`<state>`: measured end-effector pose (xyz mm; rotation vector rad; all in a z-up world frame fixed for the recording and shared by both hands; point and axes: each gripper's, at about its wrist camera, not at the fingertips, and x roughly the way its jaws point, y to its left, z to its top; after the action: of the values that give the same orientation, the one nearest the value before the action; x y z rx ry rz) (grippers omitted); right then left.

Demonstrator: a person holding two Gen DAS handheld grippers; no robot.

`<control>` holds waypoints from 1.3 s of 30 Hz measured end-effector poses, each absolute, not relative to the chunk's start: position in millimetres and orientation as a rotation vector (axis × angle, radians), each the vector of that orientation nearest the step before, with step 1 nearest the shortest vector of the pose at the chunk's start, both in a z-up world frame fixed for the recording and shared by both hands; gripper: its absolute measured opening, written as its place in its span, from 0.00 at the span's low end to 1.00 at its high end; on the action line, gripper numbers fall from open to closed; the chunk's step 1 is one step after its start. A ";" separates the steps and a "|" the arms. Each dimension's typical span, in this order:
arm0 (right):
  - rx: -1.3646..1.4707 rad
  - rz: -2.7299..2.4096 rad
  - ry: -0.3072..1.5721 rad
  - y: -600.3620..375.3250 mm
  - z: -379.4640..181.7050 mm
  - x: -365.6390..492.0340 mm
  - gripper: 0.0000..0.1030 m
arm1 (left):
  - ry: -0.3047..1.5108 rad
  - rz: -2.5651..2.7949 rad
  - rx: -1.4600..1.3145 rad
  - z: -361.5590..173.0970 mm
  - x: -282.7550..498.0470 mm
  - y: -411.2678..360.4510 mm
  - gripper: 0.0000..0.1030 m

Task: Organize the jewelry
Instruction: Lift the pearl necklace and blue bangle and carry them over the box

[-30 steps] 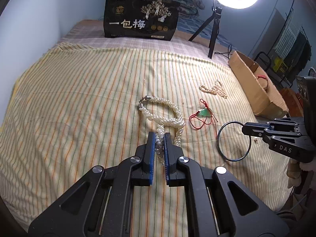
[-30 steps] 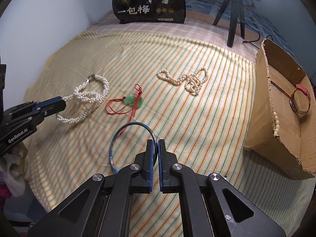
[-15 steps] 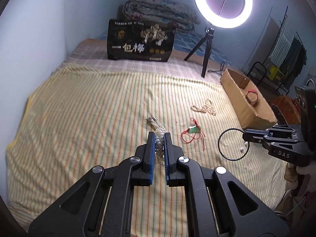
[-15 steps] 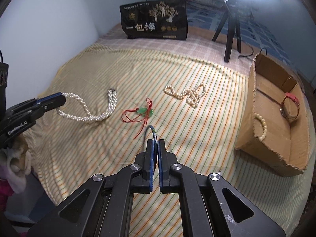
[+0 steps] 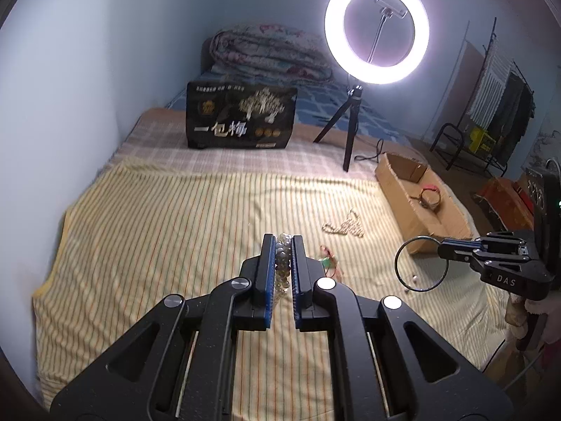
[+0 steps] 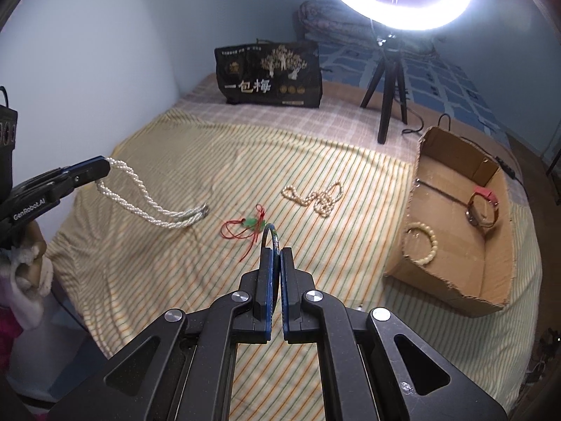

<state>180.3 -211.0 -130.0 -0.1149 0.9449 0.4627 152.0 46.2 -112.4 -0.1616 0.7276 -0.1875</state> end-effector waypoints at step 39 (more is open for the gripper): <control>-0.062 0.248 0.818 -339.7 -78.8 176.9 0.02 | 0.603 -0.421 -0.097 -32.0 200.1 -101.3 0.06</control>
<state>176.9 -339.7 -78.8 -0.0624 0.8182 0.2482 200.1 -101.3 -32.0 -0.0970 0.6027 -0.4208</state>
